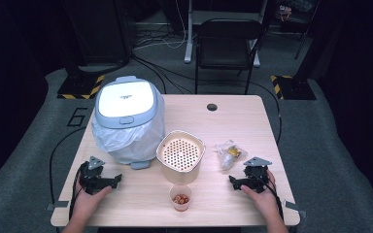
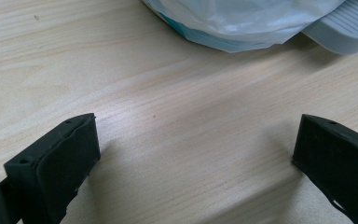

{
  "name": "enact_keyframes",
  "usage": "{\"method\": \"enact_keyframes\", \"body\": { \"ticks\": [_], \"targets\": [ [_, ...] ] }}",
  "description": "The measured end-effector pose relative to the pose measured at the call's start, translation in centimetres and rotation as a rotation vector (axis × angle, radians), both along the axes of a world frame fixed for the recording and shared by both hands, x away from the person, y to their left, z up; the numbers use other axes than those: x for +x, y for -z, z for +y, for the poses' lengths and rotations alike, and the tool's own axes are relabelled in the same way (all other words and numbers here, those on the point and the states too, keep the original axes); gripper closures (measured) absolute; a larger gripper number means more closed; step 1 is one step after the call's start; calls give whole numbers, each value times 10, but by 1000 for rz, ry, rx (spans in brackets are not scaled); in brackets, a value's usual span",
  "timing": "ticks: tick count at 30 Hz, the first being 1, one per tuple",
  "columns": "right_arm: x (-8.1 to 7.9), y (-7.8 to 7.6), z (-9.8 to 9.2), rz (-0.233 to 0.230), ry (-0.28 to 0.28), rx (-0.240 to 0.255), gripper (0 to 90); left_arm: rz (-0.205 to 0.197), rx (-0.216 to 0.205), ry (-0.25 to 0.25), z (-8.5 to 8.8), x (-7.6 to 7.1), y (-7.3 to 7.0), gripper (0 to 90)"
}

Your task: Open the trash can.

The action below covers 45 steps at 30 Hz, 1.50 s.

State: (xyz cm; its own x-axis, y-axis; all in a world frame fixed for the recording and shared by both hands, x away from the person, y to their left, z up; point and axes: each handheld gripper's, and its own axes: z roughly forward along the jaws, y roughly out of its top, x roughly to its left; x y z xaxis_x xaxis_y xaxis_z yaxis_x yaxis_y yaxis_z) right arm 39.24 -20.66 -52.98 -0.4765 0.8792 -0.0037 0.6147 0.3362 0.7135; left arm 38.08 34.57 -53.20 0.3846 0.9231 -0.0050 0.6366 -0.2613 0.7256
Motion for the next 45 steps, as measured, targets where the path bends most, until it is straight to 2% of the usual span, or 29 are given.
{"method": "enact_keyframes", "body": {
  "ticks": [4, 11, 13, 14, 26, 31, 32, 34, 36, 39, 40, 43, 44, 45],
  "targets": [
    [-1, 0, 1, 1, -4, 2, 0, 6, 1, -5, 0, 0, 0, 2],
    [-1, 0, 1, 1, -4, 3, 0, -8, -4, -31, -3, 0, 1, 1],
    [-1, 0, 1, -2, -2, 0, 0, -1, 10, -26, -3, 1, 0, 0],
    [-1, 0, 1, -2, -2, 0, 0, 4, -3, -39, -4, 0, 0, 0],
    [-1, 0, 1, -2, -1, 1, 0, -7, -8, -57, -5, 1, 0, 3],
    [-1, 0, 1, -2, -2, 0, 0, -24, -15, -65, -4, -1, -1, 84],
    [-1, 0, 1, -1, -2, 0, 0, -35, -21, -71, -3, -2, -1, 153],
    [-1, 0, 1, -2, -2, 1, 0, -42, -25, -78, -3, -3, -1, 187],
    [-1, 0, 1, -2, -2, 0, 0, -40, -24, -78, -3, -4, -3, 234],
    [-1, 0, 1, -1, -2, 0, 0, -34, -26, -80, -3, -6, -5, 354],
    [-1, 0, 1, -1, -2, 0, 0, -14, -41, -87, -4, -8, -8, 368],
    [-1, 0, 1, -1, -2, 0, 0, -12, -55, -83, -5, -9, -10, 416],
    [-1, 0, 1, -1, -2, 1, 0, -15, -79, -78, -6, -13, -14, 435],
    [-1, 0, 1, -1, -2, 1, 0, -15, -79, -78, -6, -13, -14, 451]
  ]
}}
